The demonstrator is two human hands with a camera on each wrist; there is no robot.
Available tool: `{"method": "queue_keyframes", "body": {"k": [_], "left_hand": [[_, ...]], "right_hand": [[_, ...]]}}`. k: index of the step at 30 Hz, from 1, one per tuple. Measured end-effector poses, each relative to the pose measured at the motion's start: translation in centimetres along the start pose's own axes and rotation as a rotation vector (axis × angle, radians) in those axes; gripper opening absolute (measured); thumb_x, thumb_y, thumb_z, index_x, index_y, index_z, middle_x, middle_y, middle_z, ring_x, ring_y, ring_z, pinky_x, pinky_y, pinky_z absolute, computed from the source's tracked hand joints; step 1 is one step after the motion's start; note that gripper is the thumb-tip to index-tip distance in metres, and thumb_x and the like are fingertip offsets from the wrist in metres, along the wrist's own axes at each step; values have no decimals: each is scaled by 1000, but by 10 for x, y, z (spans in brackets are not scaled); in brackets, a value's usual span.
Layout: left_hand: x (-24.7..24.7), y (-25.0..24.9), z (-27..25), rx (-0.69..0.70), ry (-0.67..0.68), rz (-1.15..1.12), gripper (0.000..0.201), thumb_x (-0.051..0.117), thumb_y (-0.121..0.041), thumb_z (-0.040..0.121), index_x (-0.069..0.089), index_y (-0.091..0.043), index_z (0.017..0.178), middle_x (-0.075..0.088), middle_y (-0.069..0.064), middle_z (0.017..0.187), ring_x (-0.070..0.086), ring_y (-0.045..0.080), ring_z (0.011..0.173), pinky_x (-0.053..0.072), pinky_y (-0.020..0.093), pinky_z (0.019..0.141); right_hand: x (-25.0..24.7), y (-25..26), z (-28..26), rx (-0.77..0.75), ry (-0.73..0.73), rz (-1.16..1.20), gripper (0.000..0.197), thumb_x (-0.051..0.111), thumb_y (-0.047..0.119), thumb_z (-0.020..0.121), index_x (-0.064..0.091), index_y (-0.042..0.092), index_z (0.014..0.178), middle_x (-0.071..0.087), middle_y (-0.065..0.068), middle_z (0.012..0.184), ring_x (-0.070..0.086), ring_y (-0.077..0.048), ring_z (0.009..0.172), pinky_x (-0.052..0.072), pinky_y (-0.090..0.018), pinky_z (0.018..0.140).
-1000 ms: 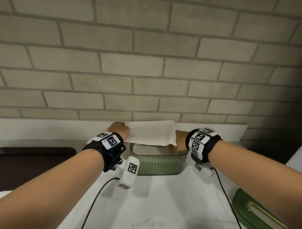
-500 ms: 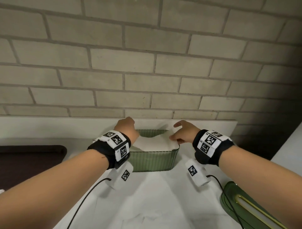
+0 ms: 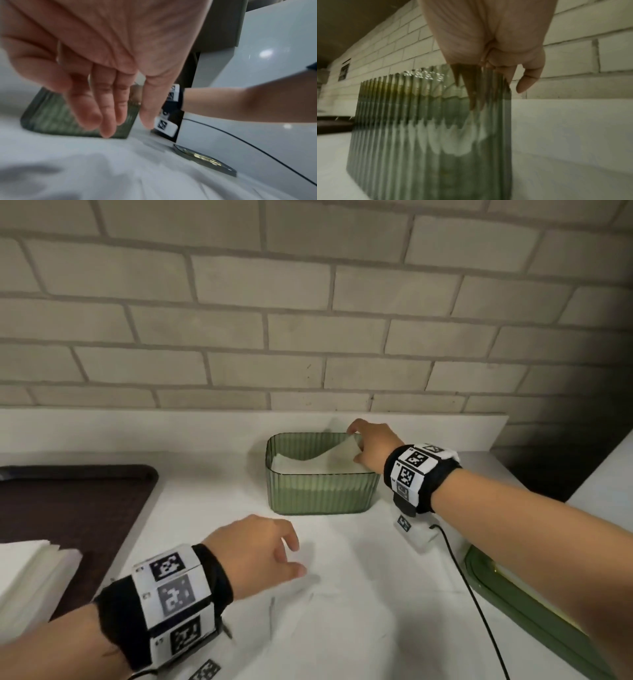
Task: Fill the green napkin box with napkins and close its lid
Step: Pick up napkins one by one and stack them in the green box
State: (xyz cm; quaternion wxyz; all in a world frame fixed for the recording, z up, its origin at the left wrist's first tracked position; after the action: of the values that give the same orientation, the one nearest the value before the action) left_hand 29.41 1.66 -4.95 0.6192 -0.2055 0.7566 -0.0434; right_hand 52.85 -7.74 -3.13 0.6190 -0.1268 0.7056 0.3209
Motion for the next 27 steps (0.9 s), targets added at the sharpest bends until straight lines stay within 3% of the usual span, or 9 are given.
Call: {"method": "queue_keyframes", "body": {"k": [3, 6, 10, 12, 15, 17, 19, 24, 27], "left_hand": [[25, 3, -10, 1, 69, -10, 35, 56, -60, 79, 54, -38, 107, 64, -22, 95, 51, -1, 78, 48, 24, 84], [36, 3, -17, 62, 64, -43, 42, 57, -61, 79, 52, -37, 114, 57, -21, 106, 49, -3, 84, 45, 20, 87], [49, -9, -26, 210, 129, -42, 69, 62, -63, 75, 40, -37, 135, 38, -19, 131, 35, 0, 124, 33, 20, 105], [53, -14, -28, 230, 165, -3, 79, 65, -61, 74, 33, -36, 142, 32, -18, 138, 28, 2, 130, 30, 20, 107], [56, -17, -28, 198, 206, 25, 85, 65, -61, 73, 29, -32, 144, 31, -14, 140, 32, 6, 132, 32, 25, 107], [57, -19, -27, 173, 226, 35, 88, 65, -61, 73, 25, -31, 145, 31, -12, 140, 35, 9, 130, 34, 28, 105], [57, -22, -27, 151, 244, 56, 90, 64, -61, 74, 20, -29, 146, 32, -9, 136, 38, 12, 127, 38, 31, 102], [60, -30, -27, 131, 275, 146, 80, 57, -58, 82, 25, -20, 145, 30, -1, 133, 44, 21, 120, 43, 38, 98], [60, -30, -26, 124, 277, 166, 77, 59, -54, 83, 26, -19, 144, 30, 0, 133, 45, 23, 119, 43, 40, 97]], "right_hand": [[-5, 6, -2, -19, -81, 73, 37, 52, 2, 85, 57, 22, 116, 62, -9, 110, 61, -28, 98, 50, -32, 87], [-21, 26, -6, -164, -155, 82, 37, 46, -3, 87, 67, 16, 109, 63, -7, 114, 60, -24, 103, 44, -24, 90], [-51, 59, -13, -260, -173, 104, 35, 46, -1, 91, 71, 16, 109, 63, -4, 124, 58, -19, 114, 40, -19, 101], [-67, 70, -15, -266, -201, 249, 32, 51, 1, 90, 73, 17, 106, 66, -1, 119, 60, -15, 109, 42, -17, 96], [-83, 75, -18, -279, -230, 508, 30, 54, -2, 88, 73, 15, 104, 68, 2, 104, 60, -8, 93, 46, -12, 81], [-84, 67, -14, -224, -244, 659, 31, 55, -5, 87, 72, 11, 106, 66, 6, 89, 57, -2, 75, 46, -6, 63], [-74, 52, -8, -99, -208, 703, 32, 56, -5, 87, 70, 12, 110, 59, 10, 77, 51, -1, 62, 44, -7, 53], [-24, 6, 6, 166, -51, 613, 34, 51, -6, 89, 69, 14, 111, 62, 0, 90, 58, -15, 71, 54, -25, 67], [-9, -10, 10, 192, -83, 439, 31, 55, -3, 85, 73, 17, 101, 67, -3, 86, 59, -16, 60, 52, -21, 58]]}}
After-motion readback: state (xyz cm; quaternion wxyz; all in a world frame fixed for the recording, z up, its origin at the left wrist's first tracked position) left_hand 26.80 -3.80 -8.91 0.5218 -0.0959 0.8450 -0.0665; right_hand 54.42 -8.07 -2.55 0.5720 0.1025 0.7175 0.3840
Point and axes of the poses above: each hand's wrist, its own z-axis towards the middle knuckle, its own x-axis out of the palm, y = z × x, the point moved 2 cm from there along z, towards the middle knuckle
